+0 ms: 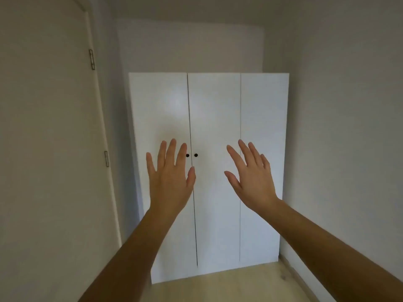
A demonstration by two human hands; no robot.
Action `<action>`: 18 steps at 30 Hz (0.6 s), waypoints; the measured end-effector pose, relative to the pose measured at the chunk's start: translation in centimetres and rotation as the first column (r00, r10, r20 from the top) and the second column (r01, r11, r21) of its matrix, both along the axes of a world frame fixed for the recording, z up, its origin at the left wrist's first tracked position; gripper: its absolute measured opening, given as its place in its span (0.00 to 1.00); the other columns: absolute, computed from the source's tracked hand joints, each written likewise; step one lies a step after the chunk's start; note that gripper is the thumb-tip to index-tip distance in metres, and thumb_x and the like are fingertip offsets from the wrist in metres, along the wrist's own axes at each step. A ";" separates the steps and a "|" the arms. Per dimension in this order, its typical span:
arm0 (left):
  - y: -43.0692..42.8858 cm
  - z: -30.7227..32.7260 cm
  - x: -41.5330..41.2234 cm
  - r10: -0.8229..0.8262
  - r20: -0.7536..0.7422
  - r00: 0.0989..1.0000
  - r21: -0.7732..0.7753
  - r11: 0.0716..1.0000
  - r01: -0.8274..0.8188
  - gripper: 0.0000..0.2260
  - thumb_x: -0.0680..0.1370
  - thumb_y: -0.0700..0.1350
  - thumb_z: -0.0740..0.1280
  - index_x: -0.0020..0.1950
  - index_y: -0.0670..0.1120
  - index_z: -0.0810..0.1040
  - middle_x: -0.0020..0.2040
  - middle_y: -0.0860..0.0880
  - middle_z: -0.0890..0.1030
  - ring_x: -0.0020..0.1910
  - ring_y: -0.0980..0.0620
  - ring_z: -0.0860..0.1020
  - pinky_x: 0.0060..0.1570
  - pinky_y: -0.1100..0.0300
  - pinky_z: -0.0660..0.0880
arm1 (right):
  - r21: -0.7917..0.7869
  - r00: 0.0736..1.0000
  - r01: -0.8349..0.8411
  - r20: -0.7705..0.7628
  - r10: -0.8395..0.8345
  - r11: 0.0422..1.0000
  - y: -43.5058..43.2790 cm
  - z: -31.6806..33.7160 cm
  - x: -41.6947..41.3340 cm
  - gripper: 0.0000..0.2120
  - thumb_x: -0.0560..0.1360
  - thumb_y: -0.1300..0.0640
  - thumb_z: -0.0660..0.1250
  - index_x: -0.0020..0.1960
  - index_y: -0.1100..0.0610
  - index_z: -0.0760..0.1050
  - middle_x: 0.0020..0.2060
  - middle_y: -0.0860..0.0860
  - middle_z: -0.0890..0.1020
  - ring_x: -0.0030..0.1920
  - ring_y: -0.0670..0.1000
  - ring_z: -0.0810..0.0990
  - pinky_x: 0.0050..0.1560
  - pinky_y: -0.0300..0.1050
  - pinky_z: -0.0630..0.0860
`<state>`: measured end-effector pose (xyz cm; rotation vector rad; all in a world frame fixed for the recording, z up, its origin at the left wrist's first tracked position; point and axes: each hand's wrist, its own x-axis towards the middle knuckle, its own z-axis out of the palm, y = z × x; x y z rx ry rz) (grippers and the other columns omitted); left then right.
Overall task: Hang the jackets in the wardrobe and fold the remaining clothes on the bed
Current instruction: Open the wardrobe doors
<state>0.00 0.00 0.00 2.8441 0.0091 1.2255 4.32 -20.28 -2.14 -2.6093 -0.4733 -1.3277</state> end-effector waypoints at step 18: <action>7.5 -4.9 23.1 -0.005 -0.028 1.000 0.033 0.999 0.006 0.31 0.76 0.60 0.39 0.77 0.51 0.56 0.78 0.48 0.53 0.77 0.47 0.48 0.73 0.43 0.40 | -0.062 0.987 0.052 -0.148 -0.061 0.997 6.9 -4.6 21.4 0.29 0.80 0.42 0.53 0.77 0.45 0.48 0.77 0.51 0.52 0.77 0.55 0.49 0.73 0.55 0.51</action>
